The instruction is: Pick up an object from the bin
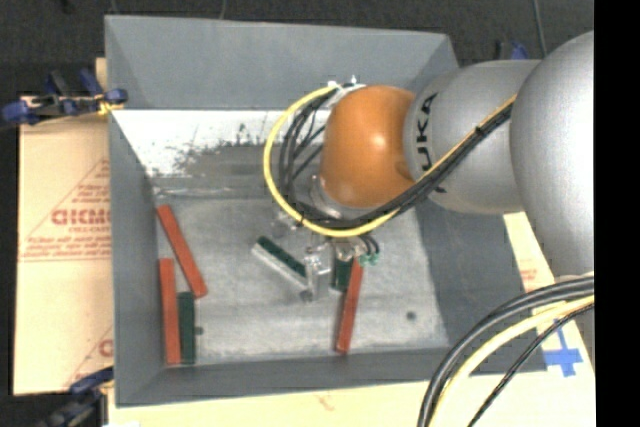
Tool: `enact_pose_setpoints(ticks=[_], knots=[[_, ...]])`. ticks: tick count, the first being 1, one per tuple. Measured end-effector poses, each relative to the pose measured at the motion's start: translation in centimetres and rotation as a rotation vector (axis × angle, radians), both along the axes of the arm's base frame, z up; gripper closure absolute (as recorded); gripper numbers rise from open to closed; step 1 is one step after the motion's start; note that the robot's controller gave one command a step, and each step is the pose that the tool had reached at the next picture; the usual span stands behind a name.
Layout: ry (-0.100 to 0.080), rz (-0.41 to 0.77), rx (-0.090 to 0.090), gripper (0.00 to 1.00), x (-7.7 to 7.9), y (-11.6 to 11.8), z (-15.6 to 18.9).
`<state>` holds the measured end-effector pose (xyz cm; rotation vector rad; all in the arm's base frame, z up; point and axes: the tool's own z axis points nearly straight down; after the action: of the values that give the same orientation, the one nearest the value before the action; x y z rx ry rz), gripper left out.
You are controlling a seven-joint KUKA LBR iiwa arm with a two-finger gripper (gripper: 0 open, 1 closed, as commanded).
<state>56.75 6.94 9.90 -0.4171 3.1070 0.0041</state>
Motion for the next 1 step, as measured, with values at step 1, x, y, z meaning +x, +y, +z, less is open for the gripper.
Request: enact_pose_setpoints(ticks=[1], knots=[[0.000, -0.017, -0.002, 0.00, 3.41, -1.16, -2.93]])
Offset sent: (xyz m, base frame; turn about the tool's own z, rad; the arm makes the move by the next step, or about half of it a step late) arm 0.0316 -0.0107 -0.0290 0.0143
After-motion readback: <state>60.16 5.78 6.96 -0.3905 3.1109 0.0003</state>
